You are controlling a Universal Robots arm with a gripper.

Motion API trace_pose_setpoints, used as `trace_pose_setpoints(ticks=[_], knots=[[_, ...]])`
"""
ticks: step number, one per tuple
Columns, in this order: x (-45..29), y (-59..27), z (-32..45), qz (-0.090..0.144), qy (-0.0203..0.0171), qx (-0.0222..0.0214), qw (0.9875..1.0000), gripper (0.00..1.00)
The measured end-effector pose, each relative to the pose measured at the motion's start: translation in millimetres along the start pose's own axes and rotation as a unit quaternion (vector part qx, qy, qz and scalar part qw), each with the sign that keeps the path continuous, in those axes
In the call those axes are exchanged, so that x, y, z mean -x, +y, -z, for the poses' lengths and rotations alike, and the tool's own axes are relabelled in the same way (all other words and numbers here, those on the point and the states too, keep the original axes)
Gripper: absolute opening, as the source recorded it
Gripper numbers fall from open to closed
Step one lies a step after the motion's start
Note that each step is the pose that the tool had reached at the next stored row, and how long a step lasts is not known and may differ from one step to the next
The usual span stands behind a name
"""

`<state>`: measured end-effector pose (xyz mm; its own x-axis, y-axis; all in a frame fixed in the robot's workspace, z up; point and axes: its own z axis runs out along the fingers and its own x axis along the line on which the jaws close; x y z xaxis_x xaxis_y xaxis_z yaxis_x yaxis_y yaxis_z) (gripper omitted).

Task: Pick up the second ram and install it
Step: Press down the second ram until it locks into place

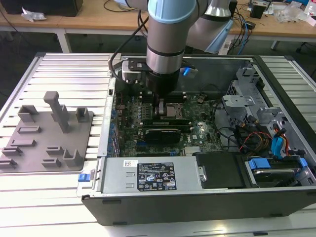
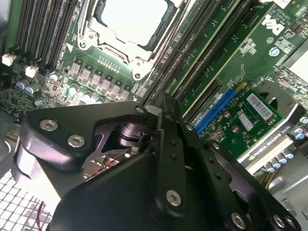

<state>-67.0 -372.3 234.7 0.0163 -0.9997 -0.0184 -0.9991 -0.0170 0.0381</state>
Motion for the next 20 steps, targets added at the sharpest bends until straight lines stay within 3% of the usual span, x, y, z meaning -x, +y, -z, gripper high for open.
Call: trace_pose_setpoints(ticks=[14,20], knots=[[-0.2,-0.1,-6.6,0.000,0.0002,0.0001,1.0000,0.08],[0.3,-0.2,-3.8,0.000,-0.0012,-0.0008,1.0000,0.08]])
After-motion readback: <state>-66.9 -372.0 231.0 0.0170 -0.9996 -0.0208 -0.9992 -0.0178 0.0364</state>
